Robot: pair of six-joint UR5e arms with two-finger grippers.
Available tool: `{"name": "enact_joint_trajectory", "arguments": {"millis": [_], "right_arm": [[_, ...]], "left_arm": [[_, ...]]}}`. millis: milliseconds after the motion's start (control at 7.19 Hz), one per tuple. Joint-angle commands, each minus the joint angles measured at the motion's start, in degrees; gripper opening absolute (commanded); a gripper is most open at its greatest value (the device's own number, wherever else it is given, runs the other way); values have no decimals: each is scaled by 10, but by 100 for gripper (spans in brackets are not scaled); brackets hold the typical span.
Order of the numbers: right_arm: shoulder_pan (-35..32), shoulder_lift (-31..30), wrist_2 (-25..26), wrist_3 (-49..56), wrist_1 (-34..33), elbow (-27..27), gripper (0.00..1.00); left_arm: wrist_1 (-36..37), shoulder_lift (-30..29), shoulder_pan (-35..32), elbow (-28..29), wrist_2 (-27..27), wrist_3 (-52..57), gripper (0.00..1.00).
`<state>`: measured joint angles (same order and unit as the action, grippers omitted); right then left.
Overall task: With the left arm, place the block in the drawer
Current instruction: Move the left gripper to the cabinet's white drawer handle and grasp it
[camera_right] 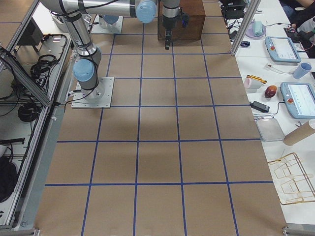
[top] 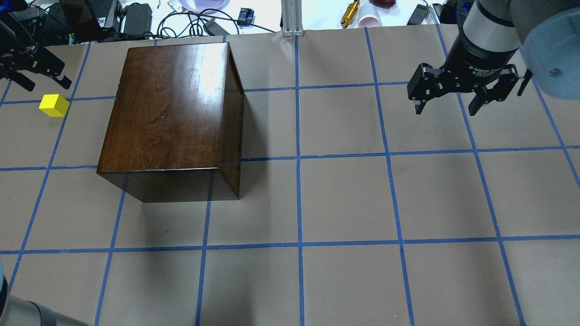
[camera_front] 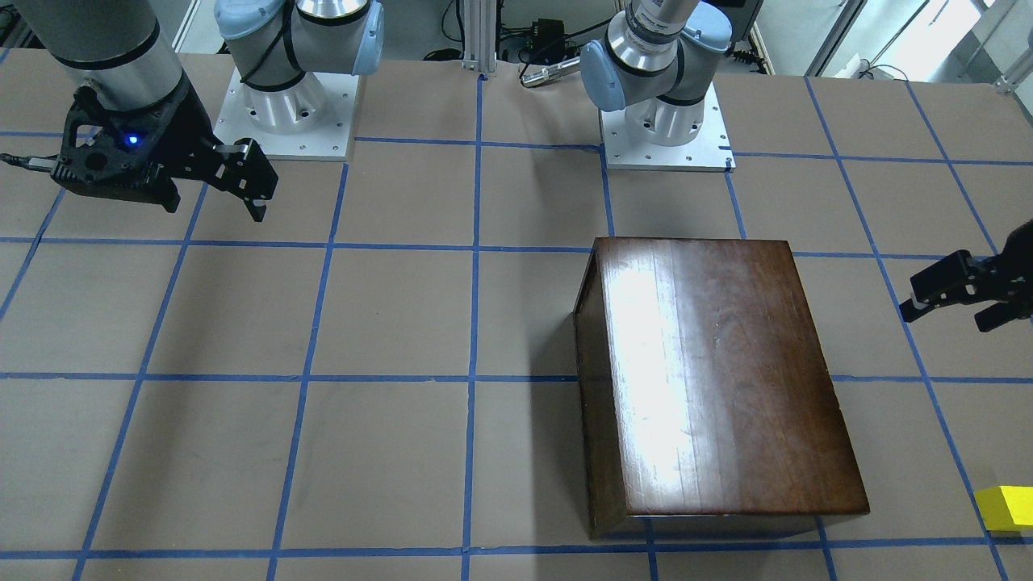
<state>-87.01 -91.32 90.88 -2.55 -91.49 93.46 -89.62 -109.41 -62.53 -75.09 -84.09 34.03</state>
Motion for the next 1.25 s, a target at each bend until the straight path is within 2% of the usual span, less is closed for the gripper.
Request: {"name": "enact_joint_trajectory", "arguments": {"millis": [0,139,417,1113], "right_arm": [[0,0,0,0,0,1,100],[0,0,0,0,0,0,100],[0,0,0,0,0,0,100],[0,0,0,0,0,0,100]], "left_arm": [[18,-40,1,1,9,27,100],[18,-48,1,-6,39,50,100],[18,-64,1,-19,45,79,100],[17,-86,1,-34,72,70,100]]}}
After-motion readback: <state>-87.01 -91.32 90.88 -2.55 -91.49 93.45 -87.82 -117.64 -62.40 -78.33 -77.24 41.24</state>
